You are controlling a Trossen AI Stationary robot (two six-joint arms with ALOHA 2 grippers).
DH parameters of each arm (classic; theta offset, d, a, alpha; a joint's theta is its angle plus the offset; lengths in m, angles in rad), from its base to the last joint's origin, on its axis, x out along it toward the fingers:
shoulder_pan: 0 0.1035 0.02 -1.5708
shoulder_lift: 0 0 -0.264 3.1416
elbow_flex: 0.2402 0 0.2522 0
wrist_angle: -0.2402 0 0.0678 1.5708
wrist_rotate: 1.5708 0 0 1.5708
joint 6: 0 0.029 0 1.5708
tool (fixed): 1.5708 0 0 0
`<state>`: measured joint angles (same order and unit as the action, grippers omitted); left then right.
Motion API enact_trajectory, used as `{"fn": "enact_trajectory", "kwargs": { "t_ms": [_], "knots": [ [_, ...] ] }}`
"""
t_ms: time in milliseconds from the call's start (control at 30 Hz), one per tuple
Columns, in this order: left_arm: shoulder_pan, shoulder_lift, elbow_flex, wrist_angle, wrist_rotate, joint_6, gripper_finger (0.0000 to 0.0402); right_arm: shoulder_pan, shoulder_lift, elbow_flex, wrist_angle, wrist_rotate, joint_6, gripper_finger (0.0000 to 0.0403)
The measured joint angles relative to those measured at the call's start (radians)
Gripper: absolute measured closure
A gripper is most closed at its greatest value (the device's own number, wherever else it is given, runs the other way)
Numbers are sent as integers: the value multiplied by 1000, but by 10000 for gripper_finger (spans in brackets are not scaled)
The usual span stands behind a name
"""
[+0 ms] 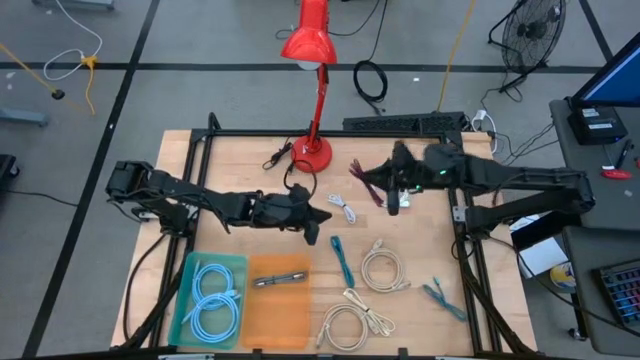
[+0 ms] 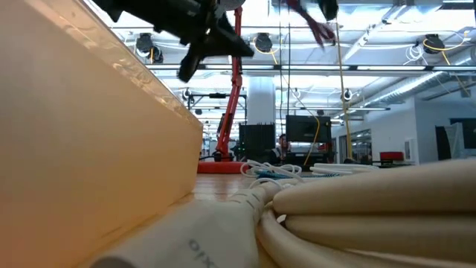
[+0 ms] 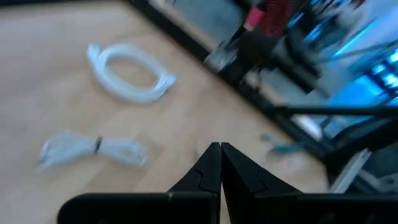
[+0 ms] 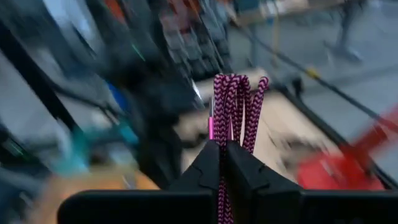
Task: Pick & Place USB Port
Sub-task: Put the pink USB cable into the orange bin
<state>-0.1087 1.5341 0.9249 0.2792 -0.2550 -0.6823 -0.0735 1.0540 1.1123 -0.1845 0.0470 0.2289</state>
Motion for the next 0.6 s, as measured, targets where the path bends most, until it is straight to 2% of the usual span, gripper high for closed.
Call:
{"fn": "enact_trajectory", "kwargs": {
  "t_ms": [200,367,500,600],
  "knots": [
    [90,0,0,196,179,97,378,24,0,44,76,-21,40,402],
    [167,0,5,502,286,69,297,42,6,46,113,9,48,402],
    [200,0,64,448,344,84,231,55,28,46,115,9,56,403],
    [198,0,129,357,380,130,199,63,39,46,190,8,69,403]
  ]
}}
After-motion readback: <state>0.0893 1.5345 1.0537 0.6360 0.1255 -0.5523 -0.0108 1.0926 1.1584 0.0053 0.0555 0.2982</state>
